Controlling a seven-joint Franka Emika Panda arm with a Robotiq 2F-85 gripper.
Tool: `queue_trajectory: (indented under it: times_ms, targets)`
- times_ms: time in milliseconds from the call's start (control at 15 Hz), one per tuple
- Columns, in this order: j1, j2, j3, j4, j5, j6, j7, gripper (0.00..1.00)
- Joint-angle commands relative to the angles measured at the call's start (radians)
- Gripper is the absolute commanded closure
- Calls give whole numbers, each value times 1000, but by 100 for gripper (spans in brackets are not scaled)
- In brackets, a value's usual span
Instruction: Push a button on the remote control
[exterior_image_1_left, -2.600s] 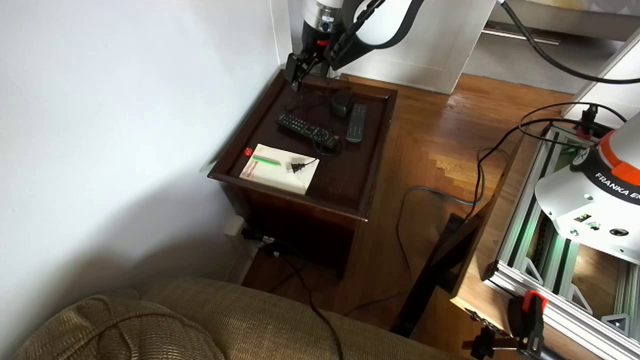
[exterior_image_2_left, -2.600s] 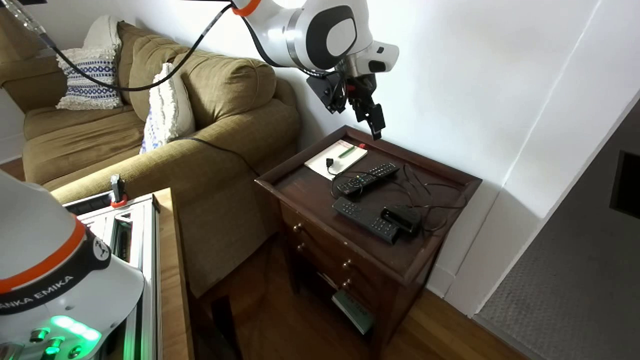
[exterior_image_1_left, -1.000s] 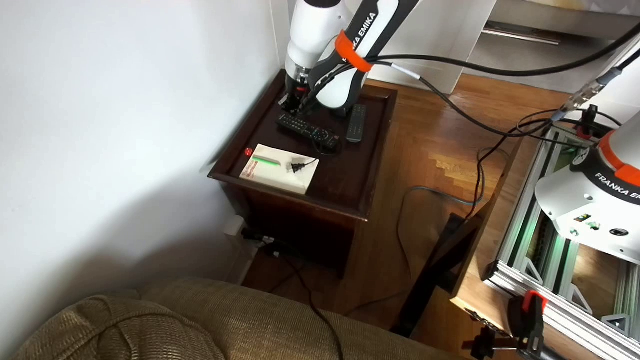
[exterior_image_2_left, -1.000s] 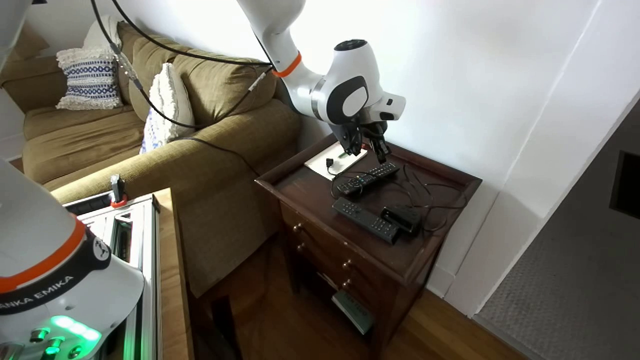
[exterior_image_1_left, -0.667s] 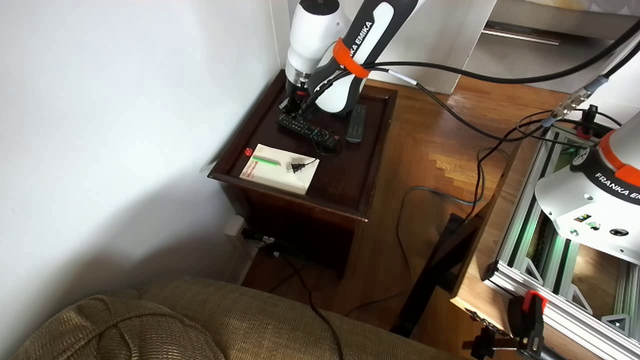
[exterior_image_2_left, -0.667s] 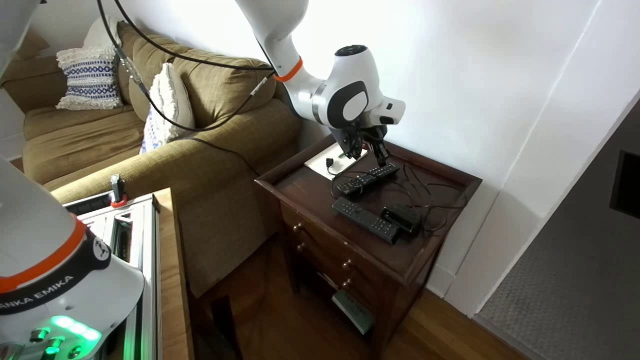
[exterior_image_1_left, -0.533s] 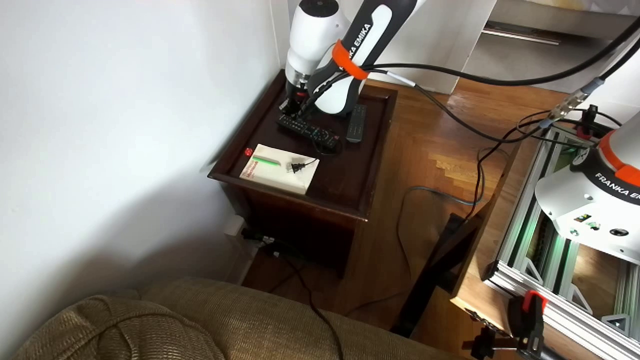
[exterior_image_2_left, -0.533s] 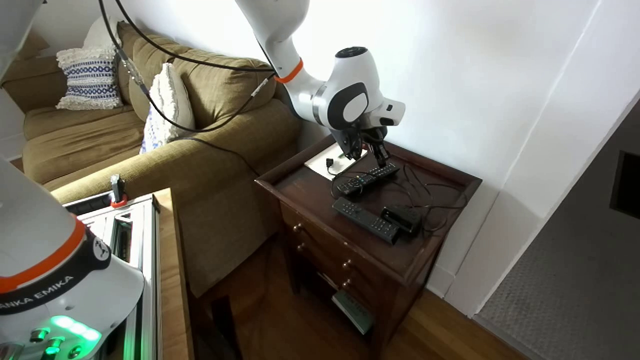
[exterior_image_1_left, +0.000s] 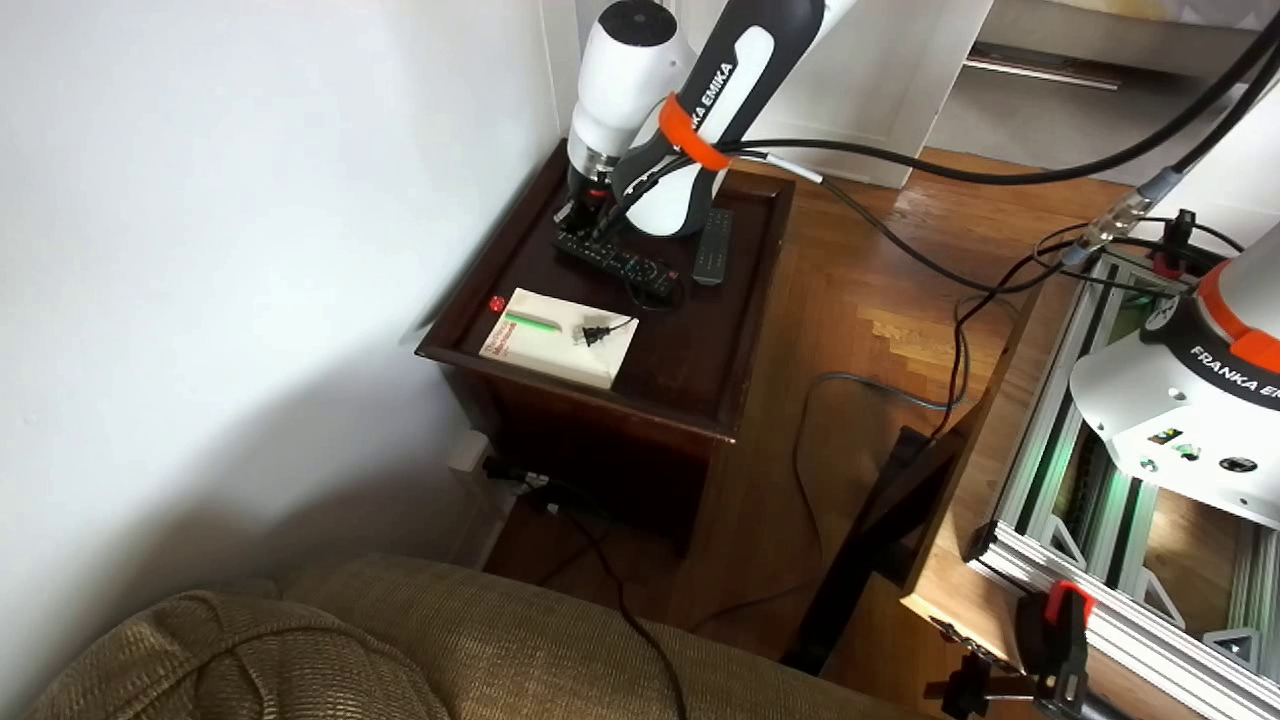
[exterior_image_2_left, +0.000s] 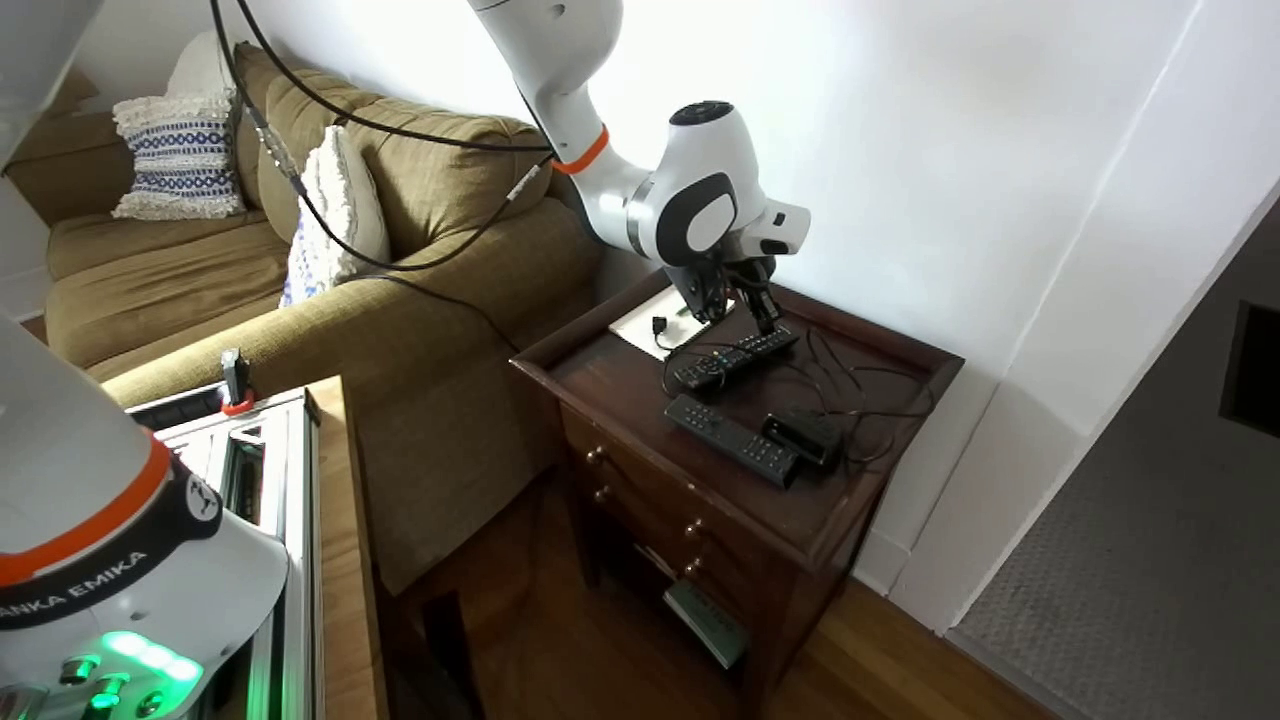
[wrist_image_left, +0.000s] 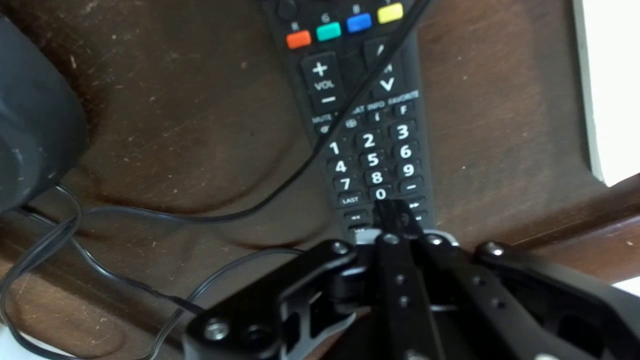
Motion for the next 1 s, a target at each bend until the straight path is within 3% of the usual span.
queue_trajectory:
  times_ms: [0, 933]
  targets:
    - [15, 31, -12, 21, 45, 20, -32, 100]
    - [15, 43, -14, 29, 61, 11, -33, 100]
